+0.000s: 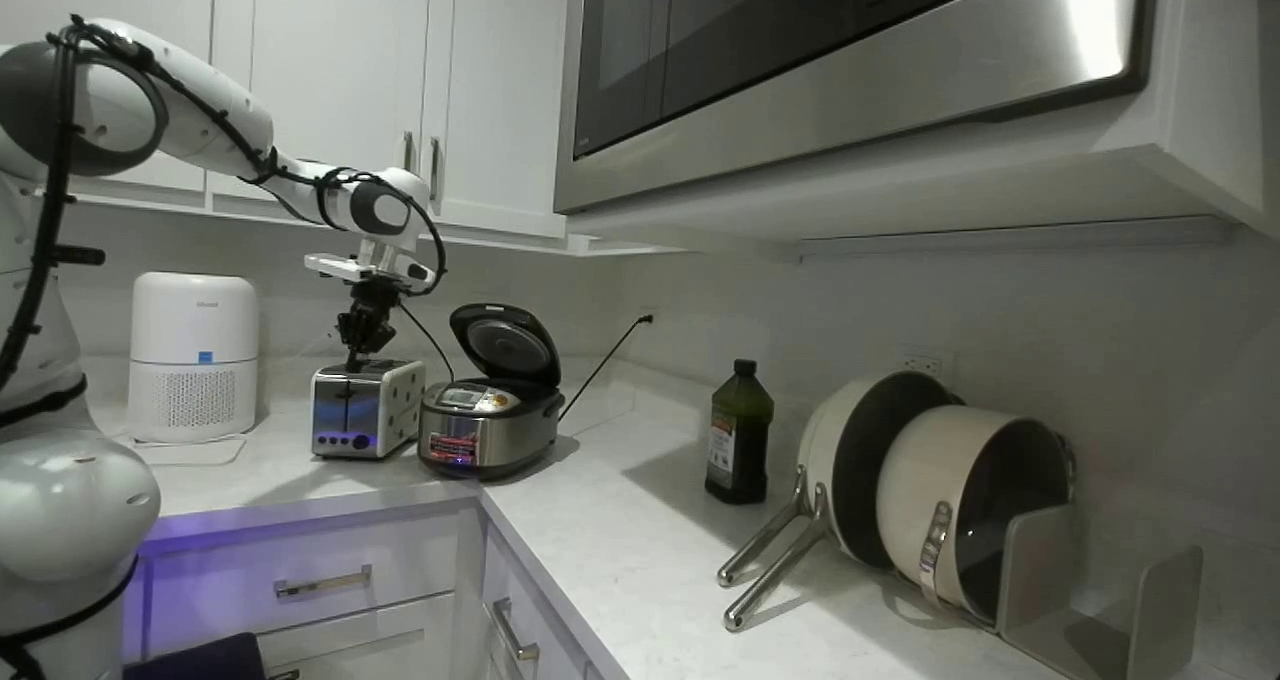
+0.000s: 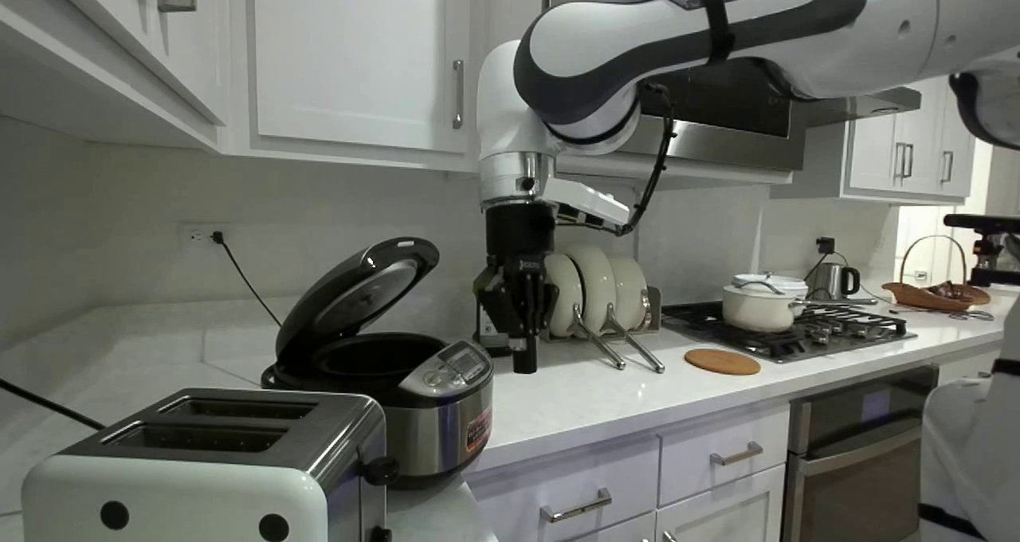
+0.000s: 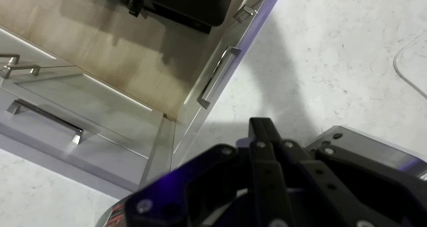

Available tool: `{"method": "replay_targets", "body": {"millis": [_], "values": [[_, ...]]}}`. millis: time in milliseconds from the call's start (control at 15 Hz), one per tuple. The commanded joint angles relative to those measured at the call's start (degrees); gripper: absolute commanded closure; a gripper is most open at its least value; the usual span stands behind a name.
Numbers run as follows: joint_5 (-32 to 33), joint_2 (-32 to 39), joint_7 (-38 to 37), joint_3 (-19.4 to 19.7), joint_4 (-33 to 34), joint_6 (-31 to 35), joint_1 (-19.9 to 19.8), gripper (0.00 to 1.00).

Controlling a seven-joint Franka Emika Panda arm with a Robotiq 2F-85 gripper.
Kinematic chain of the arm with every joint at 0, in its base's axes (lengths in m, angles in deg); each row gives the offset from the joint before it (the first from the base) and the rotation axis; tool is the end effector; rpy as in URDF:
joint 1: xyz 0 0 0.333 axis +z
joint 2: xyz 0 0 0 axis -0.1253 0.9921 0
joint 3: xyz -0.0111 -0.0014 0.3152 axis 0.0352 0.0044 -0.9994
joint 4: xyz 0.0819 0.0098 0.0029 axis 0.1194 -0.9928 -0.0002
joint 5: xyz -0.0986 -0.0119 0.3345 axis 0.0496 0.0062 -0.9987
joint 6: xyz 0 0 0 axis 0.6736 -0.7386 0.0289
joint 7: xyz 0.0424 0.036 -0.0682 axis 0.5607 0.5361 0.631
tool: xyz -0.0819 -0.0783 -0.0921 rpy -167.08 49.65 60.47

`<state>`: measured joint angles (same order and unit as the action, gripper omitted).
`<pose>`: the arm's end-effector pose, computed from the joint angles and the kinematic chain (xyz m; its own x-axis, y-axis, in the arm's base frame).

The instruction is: Open the cooker, lift the lever on the toaster, and then close the cooker

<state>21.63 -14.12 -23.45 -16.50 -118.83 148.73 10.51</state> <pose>0.3209 0.2665 0.5117 0.9243 0.3518 -0.1480 0.3337 -0.9331 -0.1339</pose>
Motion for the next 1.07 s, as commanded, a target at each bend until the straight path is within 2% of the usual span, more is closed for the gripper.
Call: {"method": "replay_targets", "body": {"millis": [0,400,467,533,800,1000], "values": [[-3.2,0.2,-0.8,1.3,3.3,-3.4,-1.9,1.00],[-4.8,-0.5,-1.0,2.4,4.2,-4.5,-3.3,1.00],[-4.8,-0.4,-1.2,2.3,4.3,-4.6,-3.4,0.74],[-4.8,-0.3,-1.3,2.2,4.4,-4.7,-3.4,0.73],[-4.8,0.2,-1.6,1.9,5.4,-5.2,-3.4,0.43],[-3.9,-0.3,-2.2,1.3,5.6,-3.2,-3.4,0.22]]}}
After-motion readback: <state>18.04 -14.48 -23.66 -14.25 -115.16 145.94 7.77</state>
